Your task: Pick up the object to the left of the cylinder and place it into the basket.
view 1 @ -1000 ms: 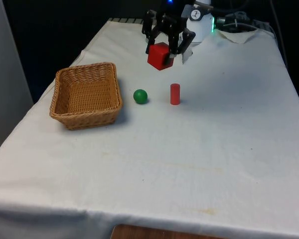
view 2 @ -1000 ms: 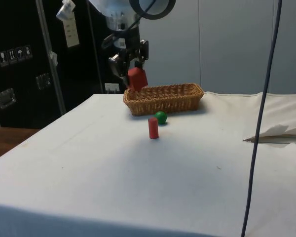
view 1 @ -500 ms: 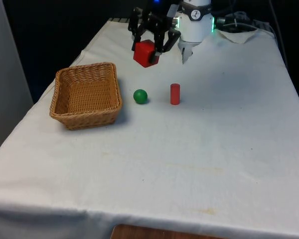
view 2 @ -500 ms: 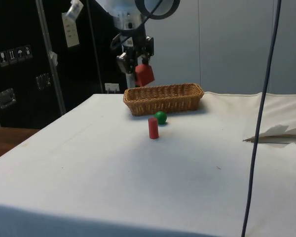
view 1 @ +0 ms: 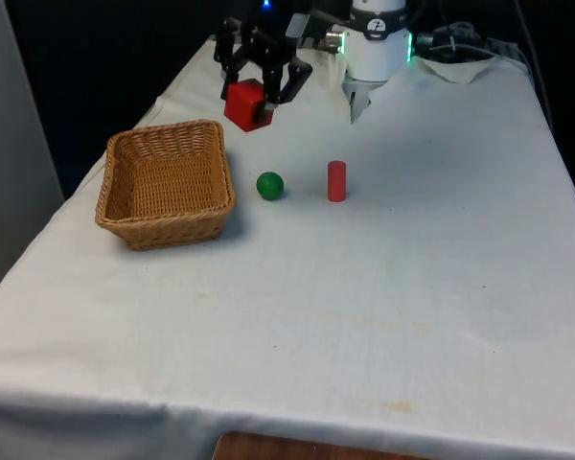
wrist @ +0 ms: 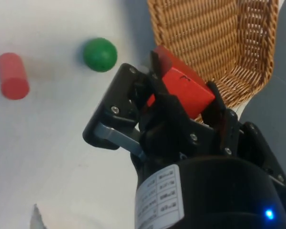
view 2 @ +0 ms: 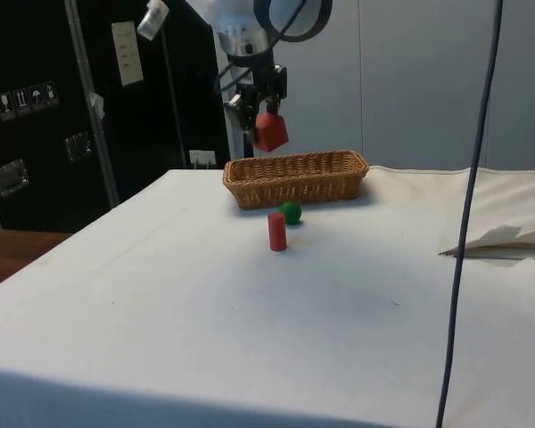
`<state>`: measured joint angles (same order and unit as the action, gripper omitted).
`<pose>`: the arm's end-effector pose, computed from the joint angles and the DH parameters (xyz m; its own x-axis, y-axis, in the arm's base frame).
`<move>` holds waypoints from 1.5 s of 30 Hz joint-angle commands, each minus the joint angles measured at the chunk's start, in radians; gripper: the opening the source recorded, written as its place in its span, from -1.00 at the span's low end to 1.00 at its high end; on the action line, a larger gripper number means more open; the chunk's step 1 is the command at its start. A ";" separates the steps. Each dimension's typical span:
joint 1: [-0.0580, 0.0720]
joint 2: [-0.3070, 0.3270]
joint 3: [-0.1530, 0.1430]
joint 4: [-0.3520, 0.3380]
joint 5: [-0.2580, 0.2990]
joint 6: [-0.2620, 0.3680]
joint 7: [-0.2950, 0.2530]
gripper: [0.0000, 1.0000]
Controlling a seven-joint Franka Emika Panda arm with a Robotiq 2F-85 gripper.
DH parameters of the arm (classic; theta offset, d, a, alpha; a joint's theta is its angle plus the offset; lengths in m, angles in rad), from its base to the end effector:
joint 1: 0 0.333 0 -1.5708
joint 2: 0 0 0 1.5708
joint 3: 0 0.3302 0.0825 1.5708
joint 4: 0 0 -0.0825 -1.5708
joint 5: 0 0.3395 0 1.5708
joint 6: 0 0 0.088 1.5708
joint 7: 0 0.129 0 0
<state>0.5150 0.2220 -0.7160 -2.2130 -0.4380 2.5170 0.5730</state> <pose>0.5257 -0.1011 0.3399 0.9044 -0.3426 0.2542 -0.4148 -0.8457 0.3358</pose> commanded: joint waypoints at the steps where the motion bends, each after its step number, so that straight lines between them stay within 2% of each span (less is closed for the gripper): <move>1: -0.009 -0.001 -0.004 -0.008 0.000 0.027 -0.011 -0.75; 4: -0.013 0.011 -0.019 -0.014 0.003 0.055 -0.026 -0.75; 5: -0.018 0.019 -0.031 -0.018 0.004 0.077 -0.036 -0.75; 6: -0.010 0.023 -0.036 -0.014 0.000 0.063 -0.027 -0.75; 7: -0.020 0.023 -0.035 -0.020 0.005 0.086 -0.040 -0.75; 15: -0.040 0.071 -0.082 -0.027 0.018 0.173 -0.080 -0.75; 16: -0.026 0.075 -0.090 -0.020 0.007 0.154 -0.063 -0.75; 17: -0.043 0.078 -0.086 -0.027 0.021 0.182 -0.084 -0.75; 19: -0.052 0.098 -0.096 -0.028 0.033 0.210 -0.097 -0.75; 22: -0.058 0.113 -0.099 -0.029 0.048 0.230 -0.109 -0.75; 23: -0.065 0.129 -0.102 -0.030 0.072 0.252 -0.126 -0.75; 26: -0.074 0.153 -0.105 -0.030 0.116 0.282 -0.157 -0.75; 27: -0.053 0.167 -0.127 -0.021 0.107 0.270 -0.143 -0.75; 28: -0.079 0.163 -0.105 -0.030 0.133 0.293 -0.170 -0.75; 30: -0.089 0.192 -0.107 -0.027 0.184 0.320 -0.209 -0.75; 36: -0.113 0.249 -0.103 -0.018 0.291 0.369 -0.288 -0.75; 37: -0.084 0.267 -0.134 -0.013 0.293 0.359 -0.278 -0.75; 38: -0.117 0.258 -0.102 -0.016 0.310 0.375 -0.302 -0.75; 40: -0.130 0.286 -0.098 -0.010 0.369 0.395 -0.345 -0.75; 45: -0.142 0.323 -0.092 0.002 0.471 0.411 -0.419 -0.75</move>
<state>0.4090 0.5660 -0.8490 -2.2110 0.0210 2.9170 0.1760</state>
